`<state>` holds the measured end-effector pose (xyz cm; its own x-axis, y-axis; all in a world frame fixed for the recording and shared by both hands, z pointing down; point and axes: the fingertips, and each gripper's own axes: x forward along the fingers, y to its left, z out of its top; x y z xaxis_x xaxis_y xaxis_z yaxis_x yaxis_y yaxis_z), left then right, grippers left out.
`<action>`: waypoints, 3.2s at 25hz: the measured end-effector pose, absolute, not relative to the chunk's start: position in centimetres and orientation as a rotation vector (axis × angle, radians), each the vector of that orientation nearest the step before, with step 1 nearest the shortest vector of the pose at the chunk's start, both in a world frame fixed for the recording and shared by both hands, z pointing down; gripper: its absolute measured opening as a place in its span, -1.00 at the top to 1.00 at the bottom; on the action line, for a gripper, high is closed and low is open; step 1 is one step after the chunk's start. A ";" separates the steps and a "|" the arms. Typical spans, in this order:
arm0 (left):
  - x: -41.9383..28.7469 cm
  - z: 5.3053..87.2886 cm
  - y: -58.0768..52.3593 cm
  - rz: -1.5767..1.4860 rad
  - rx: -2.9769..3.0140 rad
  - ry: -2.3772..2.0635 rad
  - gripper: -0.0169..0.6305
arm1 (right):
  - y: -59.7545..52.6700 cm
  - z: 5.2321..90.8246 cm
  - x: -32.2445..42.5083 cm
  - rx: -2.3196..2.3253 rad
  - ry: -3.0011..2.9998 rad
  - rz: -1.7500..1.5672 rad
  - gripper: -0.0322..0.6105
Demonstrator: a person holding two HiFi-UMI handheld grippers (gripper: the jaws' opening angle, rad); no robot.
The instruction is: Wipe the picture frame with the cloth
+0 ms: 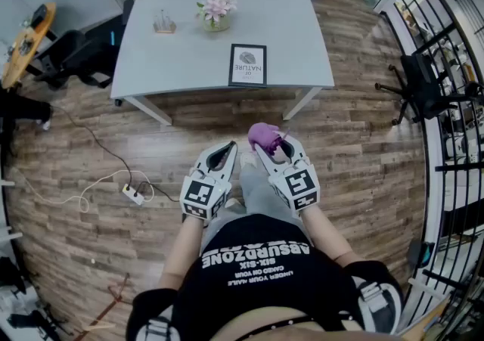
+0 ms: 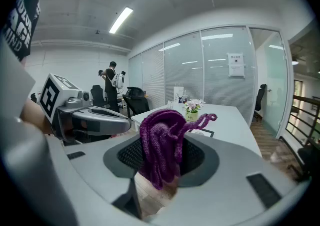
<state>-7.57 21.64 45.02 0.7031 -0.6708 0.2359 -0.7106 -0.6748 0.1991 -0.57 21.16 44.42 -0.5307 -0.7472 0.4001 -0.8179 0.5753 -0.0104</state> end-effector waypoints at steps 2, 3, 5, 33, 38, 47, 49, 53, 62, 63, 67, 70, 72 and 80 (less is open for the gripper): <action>-7.1 45.0 19.6 0.223 2.649 -1.099 0.90 | 18.9 44.6 0.0 1.268 -2.460 0.279 0.35; -6.9 45.0 18.6 0.228 2.651 -1.104 0.90 | 17.8 44.7 0.2 1.264 -2.462 0.280 0.35; -6.8 45.1 16.5 0.233 2.644 -1.122 0.90 | 15.6 44.8 0.4 1.250 -2.472 0.283 0.35; -4.2 51.7 1.3 0.411 2.515 -1.229 0.90 | -1.7 48.4 4.6 1.141 -2.482 0.217 0.35; -4.7 54.8 -0.8 0.460 2.454 -1.221 0.90 | -3.8 50.8 3.7 1.070 -2.459 0.231 0.35; -5.1 60.1 -2.5 0.567 2.359 -1.183 0.90 | -5.3 56.2 0.1 0.809 -2.441 0.224 0.35; -5.2 61.4 -3.1 0.587 2.341 -1.177 0.90 | -5.9 57.5 -0.6 0.761 -2.422 0.203 0.34; -5.0 63.4 -4.0 0.650 2.317 -1.159 0.90 | -7.1 59.8 -2.2 0.636 -2.400 0.138 0.34; -4.4 66.0 -5.1 0.739 2.294 -1.116 0.90 | -8.2 64.0 -3.6 0.420 -2.305 0.094 0.34; -4.3 66.2 -5.2 0.741 2.291 -1.114 0.90 | -8.3 64.4 -3.7 0.406 -2.293 0.090 0.34; -4.4 66.7 -5.5 0.747 2.280 -1.106 0.90 | -8.4 65.4 -3.9 0.386 -2.278 0.102 0.34; -4.5 66.9 -5.9 0.749 2.275 -1.106 0.90 | -9.1 65.5 -4.1 0.397 -2.283 0.119 0.34; -4.4 67.0 -6.2 0.749 2.272 -1.104 0.90 | -9.6 65.6 -4.0 0.406 -2.284 0.129 0.34; -4.3 67.6 -6.8 0.770 2.266 -1.086 0.90 | -11.8 65.8 -3.8 0.445 -2.285 0.152 0.33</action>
<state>-4.35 -6.85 67.59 0.5201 -0.5225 0.6756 -0.8104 -0.5516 0.1974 -3.84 -11.80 65.77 -0.6293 -0.2686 0.7293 -0.3628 0.9314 0.0300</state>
